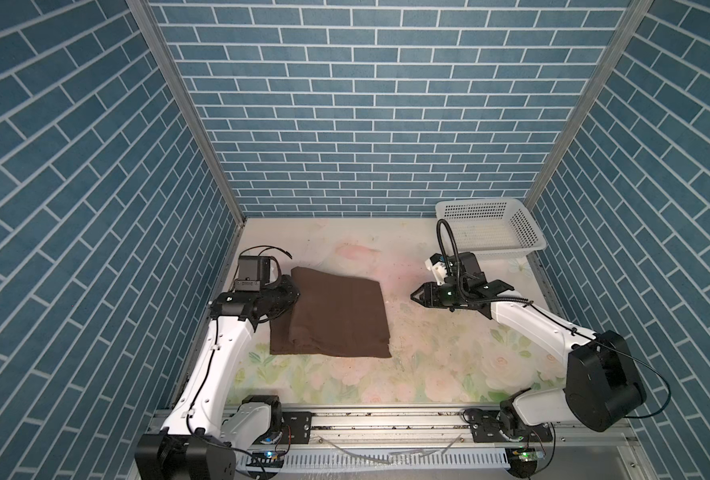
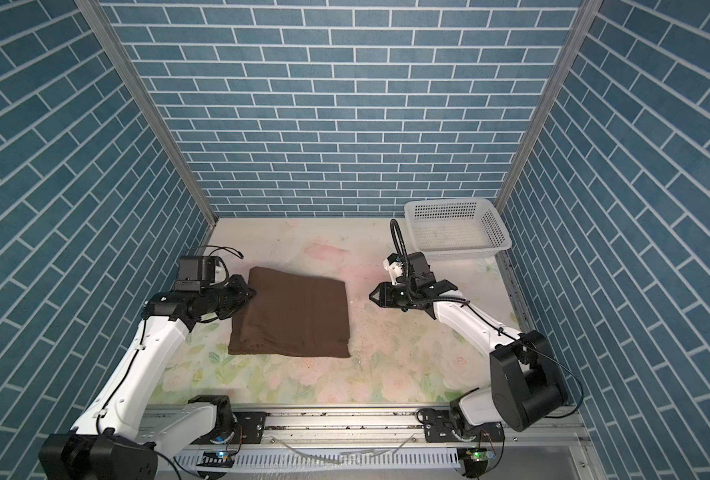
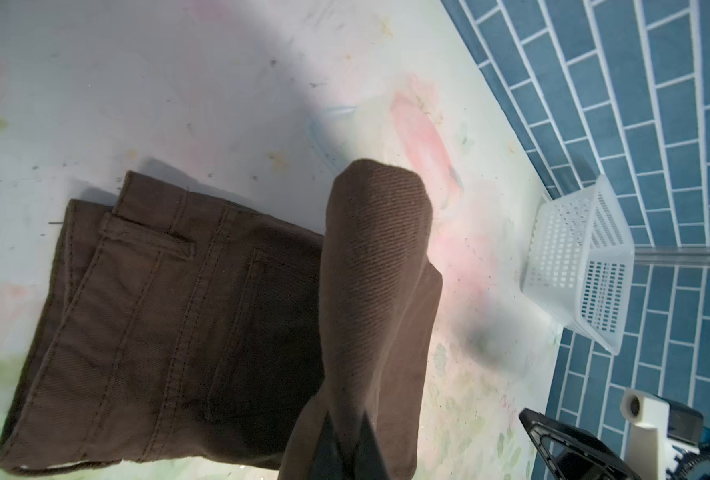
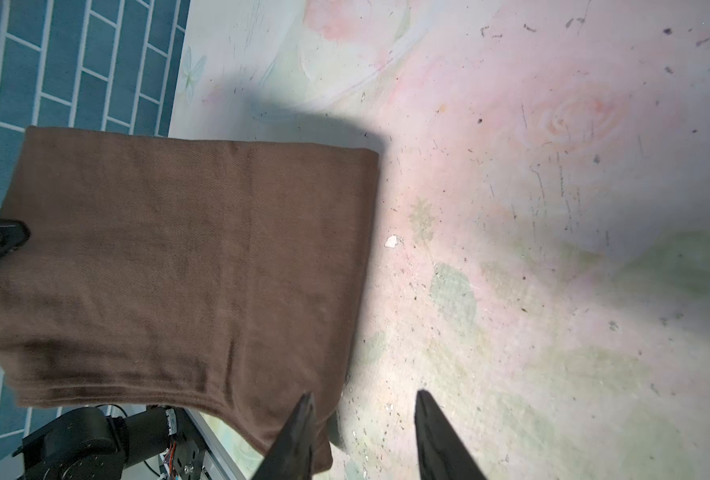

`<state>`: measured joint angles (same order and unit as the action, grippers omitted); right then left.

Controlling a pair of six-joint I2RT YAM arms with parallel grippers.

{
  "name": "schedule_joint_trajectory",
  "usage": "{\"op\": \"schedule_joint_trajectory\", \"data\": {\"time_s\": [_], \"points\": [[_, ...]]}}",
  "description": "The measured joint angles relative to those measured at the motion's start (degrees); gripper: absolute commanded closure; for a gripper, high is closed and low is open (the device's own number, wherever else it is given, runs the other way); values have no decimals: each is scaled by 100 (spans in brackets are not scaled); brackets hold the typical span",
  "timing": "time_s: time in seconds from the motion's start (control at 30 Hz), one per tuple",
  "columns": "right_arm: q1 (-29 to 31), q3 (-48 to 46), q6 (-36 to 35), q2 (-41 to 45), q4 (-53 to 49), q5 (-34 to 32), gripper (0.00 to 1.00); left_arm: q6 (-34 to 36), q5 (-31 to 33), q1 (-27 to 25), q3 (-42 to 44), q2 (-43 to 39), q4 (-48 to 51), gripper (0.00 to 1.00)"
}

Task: Fold and stack the trousers
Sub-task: 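Reach both grippers to opposite edges of the folded brown bundle and pinch them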

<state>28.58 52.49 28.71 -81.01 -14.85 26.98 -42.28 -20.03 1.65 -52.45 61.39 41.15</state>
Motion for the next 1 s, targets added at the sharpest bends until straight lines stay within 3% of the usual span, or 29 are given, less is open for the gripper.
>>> {"op": "schedule_joint_trajectory", "data": {"time_s": [0.07,0.1,0.23,0.33,0.47,0.57,0.63,0.77,0.87,1.0], "points": [[0,-2,0,-17,-7,24,61,111,-179,605,448,162,-24,62],[0,-9,0,-20,-9,33,61,166,-258,979,710,317,-24,53],[0,-74,0,-20,-4,61,60,411,-431,2282,1217,678,85,40],[-4,-149,0,-20,-15,90,61,535,-509,2586,1187,619,109,38],[-2,-188,39,-24,48,160,62,656,-693,2575,1032,450,166,44],[31,-186,136,-140,190,284,60,776,-743,2496,997,229,234,43],[79,-177,210,-334,245,326,49,837,-772,2420,1025,107,280,41],[428,-175,260,-691,284,212,47,710,-903,2247,1486,-125,173,46],[911,-85,249,-778,245,31,60,369,-861,1639,1814,-529,160,48],[1416,247,214,-994,291,9,100,-109,-625,466,1781,-1003,-105,47]]}}
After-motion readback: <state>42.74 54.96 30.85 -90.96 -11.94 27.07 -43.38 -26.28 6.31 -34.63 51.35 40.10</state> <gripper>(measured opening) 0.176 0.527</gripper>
